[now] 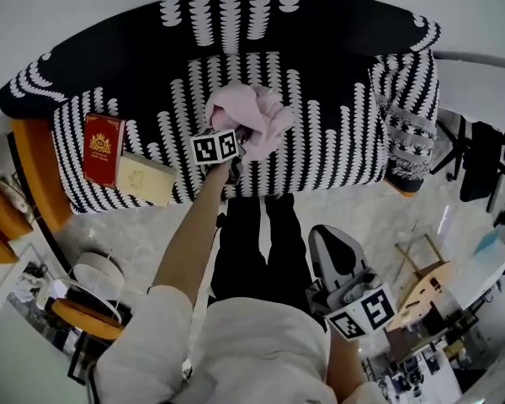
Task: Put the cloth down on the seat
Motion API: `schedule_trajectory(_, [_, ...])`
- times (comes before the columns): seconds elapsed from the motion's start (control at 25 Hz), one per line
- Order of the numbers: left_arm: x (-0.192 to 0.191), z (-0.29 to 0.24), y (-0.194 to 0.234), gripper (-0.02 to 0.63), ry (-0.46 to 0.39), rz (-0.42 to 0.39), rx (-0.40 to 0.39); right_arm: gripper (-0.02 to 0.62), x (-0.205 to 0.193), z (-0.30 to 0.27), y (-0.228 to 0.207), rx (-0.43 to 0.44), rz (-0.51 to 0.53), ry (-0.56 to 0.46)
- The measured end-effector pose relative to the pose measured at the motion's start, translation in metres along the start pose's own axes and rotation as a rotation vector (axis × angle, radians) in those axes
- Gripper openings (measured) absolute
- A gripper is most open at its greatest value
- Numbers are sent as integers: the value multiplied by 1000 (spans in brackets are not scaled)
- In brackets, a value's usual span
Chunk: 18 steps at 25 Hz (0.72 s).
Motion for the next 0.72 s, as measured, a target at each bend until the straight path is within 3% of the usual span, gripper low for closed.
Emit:
schedule_trajectory(0.2, [2,-3,9,319,54,24,-3,11,-3,0,-2,-10,-1,9])
schedule_trajectory(0.72, [-1,26,4,400,78,31,-4,11,10,1,18,22,24,-20])
Point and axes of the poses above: the fingertips, and each gripper's own axes: z backward along the fingers, y to its left, x out of its top, the point moved 2 cm from there along z, backward along the fingers, and after that the axes turned 1 degree about -z, right-handed, at the moved point
